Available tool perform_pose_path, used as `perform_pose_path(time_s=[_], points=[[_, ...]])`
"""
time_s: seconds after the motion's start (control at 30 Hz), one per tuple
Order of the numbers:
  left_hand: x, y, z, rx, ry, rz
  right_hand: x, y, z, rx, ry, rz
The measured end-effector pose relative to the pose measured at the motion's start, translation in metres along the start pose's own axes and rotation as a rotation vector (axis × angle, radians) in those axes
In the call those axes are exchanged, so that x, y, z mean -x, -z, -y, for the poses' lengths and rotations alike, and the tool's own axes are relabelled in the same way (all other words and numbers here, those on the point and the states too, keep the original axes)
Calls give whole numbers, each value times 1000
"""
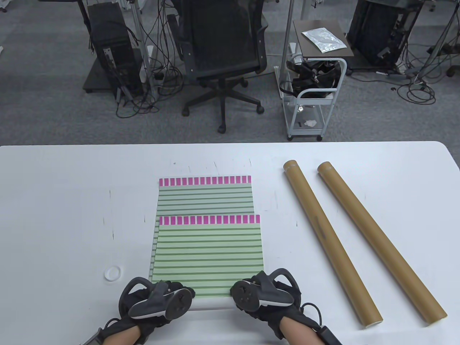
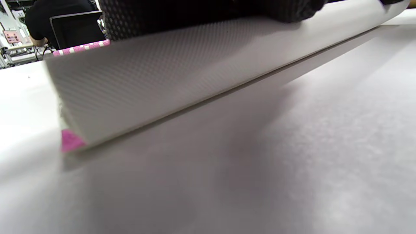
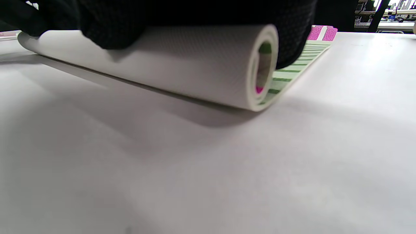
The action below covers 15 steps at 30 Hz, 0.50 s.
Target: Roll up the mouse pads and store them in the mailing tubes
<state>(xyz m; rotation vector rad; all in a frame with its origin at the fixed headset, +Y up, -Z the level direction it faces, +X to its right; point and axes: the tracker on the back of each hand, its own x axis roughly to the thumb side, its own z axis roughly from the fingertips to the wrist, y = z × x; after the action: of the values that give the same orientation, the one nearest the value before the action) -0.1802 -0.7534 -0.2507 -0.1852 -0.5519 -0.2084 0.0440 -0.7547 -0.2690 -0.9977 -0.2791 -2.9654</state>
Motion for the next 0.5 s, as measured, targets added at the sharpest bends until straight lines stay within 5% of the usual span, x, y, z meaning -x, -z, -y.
perform_pose_path(time_s=[0.1, 0.3, 0.5], points=[[2, 2, 1, 8, -17, -10, -5, 0, 0, -49, -34, 7], [7, 7, 4, 40, -83, -40, -18, -8, 5, 86, -162, 33], [5, 6, 5, 23, -42, -50, -21, -1, 0, 90, -171, 10]])
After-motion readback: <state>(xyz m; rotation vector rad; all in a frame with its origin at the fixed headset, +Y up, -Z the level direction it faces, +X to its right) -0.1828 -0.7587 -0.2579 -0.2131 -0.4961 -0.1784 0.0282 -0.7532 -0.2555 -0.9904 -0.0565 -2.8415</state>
